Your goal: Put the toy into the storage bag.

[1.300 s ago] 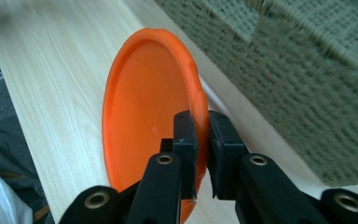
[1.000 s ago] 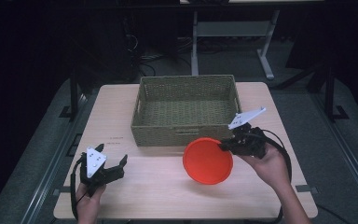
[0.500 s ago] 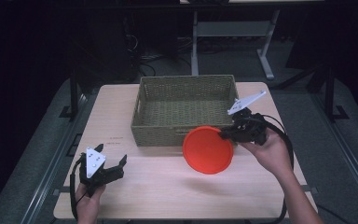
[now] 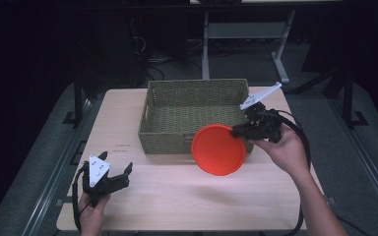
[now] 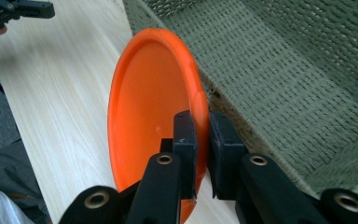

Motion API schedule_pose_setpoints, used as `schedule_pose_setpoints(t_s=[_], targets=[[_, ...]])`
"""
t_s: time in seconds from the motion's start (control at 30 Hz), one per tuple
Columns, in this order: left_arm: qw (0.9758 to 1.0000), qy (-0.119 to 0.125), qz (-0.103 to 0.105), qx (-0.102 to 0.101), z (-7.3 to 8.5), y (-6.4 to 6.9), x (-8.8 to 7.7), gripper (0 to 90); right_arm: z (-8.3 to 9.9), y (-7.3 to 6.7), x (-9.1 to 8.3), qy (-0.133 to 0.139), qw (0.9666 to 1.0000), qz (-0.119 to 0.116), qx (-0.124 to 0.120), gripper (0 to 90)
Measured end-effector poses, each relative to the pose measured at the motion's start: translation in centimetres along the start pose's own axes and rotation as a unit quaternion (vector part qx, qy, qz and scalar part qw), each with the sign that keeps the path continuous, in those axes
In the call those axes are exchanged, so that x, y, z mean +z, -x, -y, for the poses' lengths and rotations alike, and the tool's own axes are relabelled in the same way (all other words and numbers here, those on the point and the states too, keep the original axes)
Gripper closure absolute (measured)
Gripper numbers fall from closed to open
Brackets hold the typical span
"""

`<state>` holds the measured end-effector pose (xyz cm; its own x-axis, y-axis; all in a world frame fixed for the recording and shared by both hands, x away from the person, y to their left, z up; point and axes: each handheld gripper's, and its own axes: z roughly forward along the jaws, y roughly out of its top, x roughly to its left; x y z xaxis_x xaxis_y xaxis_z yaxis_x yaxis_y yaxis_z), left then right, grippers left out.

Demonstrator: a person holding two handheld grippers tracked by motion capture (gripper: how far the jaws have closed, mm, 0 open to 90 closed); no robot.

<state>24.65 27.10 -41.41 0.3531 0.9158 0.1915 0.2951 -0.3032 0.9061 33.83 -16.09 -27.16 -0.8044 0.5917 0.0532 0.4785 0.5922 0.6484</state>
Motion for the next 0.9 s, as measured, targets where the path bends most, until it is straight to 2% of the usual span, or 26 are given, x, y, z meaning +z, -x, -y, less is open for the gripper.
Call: schedule_pose_setpoints(t_s=[0.4,0.7,0.9], targets=[[1.0000,-0.002,0.001,0.004,0.0,0.0,0.0,12.8,-1.6,1.2,-1.0,0.004,1.0000,0.004,0.007,82.2],[1.0000,0.001,-0.001,0.000,0.0,0.0,0.0,12.8,-2.8,1.9,-1.3,0.003,0.9999,0.009,0.009,82.1],[1.0000,-0.001,0.001,0.002,0.0,0.0,0.0,12.8,-3.6,2.7,-1.6,0.012,0.9997,0.002,0.021,82.2]])
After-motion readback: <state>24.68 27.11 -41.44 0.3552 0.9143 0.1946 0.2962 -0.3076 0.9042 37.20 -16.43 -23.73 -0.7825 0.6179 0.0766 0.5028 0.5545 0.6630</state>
